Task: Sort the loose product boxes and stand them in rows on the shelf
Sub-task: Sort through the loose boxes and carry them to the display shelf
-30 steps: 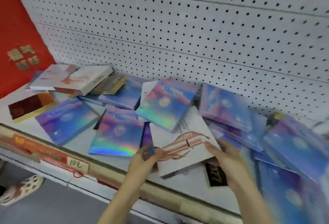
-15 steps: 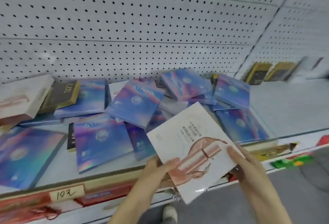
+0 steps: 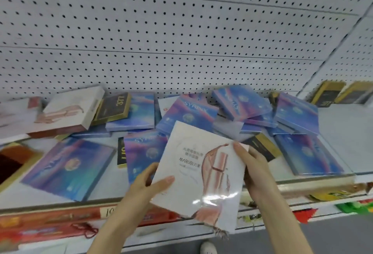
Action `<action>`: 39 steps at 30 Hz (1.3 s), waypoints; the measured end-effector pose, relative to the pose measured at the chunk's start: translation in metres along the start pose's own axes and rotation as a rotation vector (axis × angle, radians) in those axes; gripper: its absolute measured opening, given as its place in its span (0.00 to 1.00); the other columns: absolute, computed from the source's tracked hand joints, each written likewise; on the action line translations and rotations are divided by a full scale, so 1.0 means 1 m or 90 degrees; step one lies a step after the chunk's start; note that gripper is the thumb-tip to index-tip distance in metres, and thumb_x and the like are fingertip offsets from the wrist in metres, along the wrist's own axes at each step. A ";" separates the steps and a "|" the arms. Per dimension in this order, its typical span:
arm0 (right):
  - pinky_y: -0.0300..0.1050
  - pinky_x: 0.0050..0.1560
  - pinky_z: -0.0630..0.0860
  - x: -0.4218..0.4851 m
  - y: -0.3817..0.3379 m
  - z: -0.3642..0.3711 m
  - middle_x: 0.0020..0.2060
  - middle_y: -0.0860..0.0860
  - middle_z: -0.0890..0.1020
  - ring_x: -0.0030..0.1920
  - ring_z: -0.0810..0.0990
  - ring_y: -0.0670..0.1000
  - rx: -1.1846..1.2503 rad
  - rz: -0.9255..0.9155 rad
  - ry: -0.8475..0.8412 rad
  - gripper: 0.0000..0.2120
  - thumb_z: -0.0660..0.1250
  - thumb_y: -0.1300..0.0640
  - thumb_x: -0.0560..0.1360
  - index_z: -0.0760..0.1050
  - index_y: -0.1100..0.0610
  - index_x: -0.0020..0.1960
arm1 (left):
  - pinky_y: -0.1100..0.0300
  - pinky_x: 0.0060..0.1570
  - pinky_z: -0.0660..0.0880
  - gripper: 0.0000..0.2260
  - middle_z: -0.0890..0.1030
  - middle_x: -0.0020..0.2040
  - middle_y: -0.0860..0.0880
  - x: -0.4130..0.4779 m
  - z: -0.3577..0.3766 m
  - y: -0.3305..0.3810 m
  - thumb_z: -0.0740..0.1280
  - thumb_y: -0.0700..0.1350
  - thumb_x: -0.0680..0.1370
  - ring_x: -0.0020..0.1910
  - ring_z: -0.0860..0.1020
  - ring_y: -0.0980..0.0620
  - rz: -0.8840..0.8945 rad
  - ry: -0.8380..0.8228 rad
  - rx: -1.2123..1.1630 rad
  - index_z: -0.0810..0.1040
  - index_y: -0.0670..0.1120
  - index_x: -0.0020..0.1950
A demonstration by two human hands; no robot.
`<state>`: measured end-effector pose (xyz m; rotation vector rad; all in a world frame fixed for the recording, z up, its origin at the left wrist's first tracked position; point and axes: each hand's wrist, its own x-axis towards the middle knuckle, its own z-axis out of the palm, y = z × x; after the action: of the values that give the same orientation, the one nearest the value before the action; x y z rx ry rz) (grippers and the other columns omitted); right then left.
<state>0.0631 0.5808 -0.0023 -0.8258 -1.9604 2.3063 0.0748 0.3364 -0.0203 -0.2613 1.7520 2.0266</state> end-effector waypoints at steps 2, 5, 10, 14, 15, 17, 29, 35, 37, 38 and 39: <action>0.45 0.38 0.77 0.017 -0.001 0.029 0.44 0.56 0.84 0.42 0.83 0.53 -0.015 0.003 -0.055 0.12 0.68 0.51 0.76 0.78 0.58 0.55 | 0.48 0.45 0.80 0.17 0.85 0.46 0.46 -0.010 -0.025 -0.003 0.76 0.42 0.67 0.45 0.84 0.43 -0.008 0.071 -0.046 0.78 0.49 0.54; 0.42 0.39 0.78 0.051 0.004 0.059 0.46 0.57 0.81 0.44 0.81 0.53 -0.032 -0.008 -0.018 0.16 0.65 0.49 0.78 0.75 0.60 0.59 | 0.57 0.29 0.79 0.08 0.85 0.44 0.43 -0.024 -0.064 -0.010 0.67 0.37 0.74 0.42 0.81 0.42 0.010 0.232 -0.153 0.78 0.45 0.52; 0.52 0.45 0.81 0.099 0.021 0.079 0.45 0.58 0.81 0.41 0.81 0.54 -0.094 -0.011 0.046 0.17 0.71 0.49 0.74 0.74 0.61 0.53 | 0.52 0.38 0.79 0.10 0.81 0.54 0.41 -0.042 -0.116 -0.014 0.65 0.38 0.76 0.49 0.79 0.42 0.073 0.376 -0.207 0.76 0.41 0.57; 0.56 0.47 0.79 0.109 0.020 0.092 0.53 0.62 0.81 0.42 0.80 0.56 -0.064 -0.002 0.062 0.06 0.70 0.59 0.76 0.75 0.60 0.48 | 0.61 0.37 0.81 0.15 0.82 0.55 0.44 -0.044 -0.120 -0.012 0.66 0.41 0.77 0.52 0.80 0.45 0.115 0.390 -0.187 0.75 0.41 0.63; 0.54 0.41 0.79 0.106 0.021 0.091 0.53 0.63 0.80 0.39 0.80 0.55 -0.037 0.001 0.063 0.07 0.69 0.59 0.76 0.74 0.61 0.51 | 0.62 0.37 0.80 0.13 0.82 0.54 0.45 -0.043 -0.116 -0.012 0.66 0.41 0.77 0.50 0.81 0.46 0.123 0.394 -0.182 0.75 0.42 0.61; 0.46 0.31 0.78 0.092 0.023 0.081 0.52 0.63 0.81 0.36 0.79 0.53 0.010 0.001 0.050 0.10 0.68 0.59 0.76 0.72 0.61 0.54 | 0.64 0.33 0.79 0.07 0.82 0.51 0.46 -0.041 -0.107 -0.010 0.66 0.40 0.77 0.46 0.80 0.48 0.136 0.398 -0.169 0.77 0.44 0.54; 0.36 0.34 0.79 0.027 -0.014 -0.133 0.40 0.48 0.86 0.36 0.84 0.44 0.131 -0.086 -0.044 0.06 0.66 0.61 0.76 0.78 0.59 0.52 | 0.63 0.36 0.78 0.04 0.82 0.48 0.50 -0.027 0.047 -0.005 0.64 0.47 0.79 0.41 0.82 0.55 0.193 0.298 -0.109 0.76 0.49 0.51; 0.43 0.37 0.81 0.002 -0.018 -0.288 0.49 0.52 0.85 0.44 0.85 0.50 0.105 -0.150 -0.005 0.35 0.81 0.43 0.56 0.78 0.57 0.58 | 0.53 0.45 0.77 0.03 0.83 0.48 0.49 -0.019 0.192 -0.030 0.64 0.47 0.78 0.40 0.82 0.56 0.199 0.207 -0.091 0.77 0.49 0.49; 0.48 0.37 0.82 -0.008 -0.015 -0.344 0.50 0.53 0.85 0.43 0.85 0.51 0.119 -0.148 0.002 0.22 0.73 0.51 0.67 0.77 0.57 0.59 | 0.45 0.52 0.77 0.04 0.83 0.51 0.47 -0.016 0.245 -0.042 0.65 0.47 0.78 0.47 0.82 0.49 0.188 0.182 -0.100 0.77 0.49 0.51; 0.48 0.40 0.83 -0.012 -0.014 -0.373 0.51 0.54 0.84 0.44 0.85 0.50 0.126 -0.159 0.022 0.21 0.73 0.52 0.67 0.78 0.57 0.58 | 0.44 0.52 0.77 0.04 0.83 0.52 0.46 -0.013 0.271 -0.047 0.65 0.47 0.78 0.48 0.82 0.48 0.181 0.167 -0.102 0.77 0.49 0.51; 0.46 0.42 0.82 -0.017 -0.014 -0.401 0.51 0.54 0.84 0.45 0.85 0.49 0.129 -0.174 0.045 0.24 0.76 0.49 0.63 0.78 0.58 0.56 | 0.46 0.51 0.77 0.04 0.83 0.52 0.46 -0.009 0.297 -0.053 0.65 0.46 0.78 0.47 0.82 0.49 0.176 0.147 -0.105 0.77 0.49 0.51</action>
<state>0.2293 0.9463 -0.0153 -0.5732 -1.6578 2.2332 0.1496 0.6291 -0.0108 -0.3316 1.8421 2.4280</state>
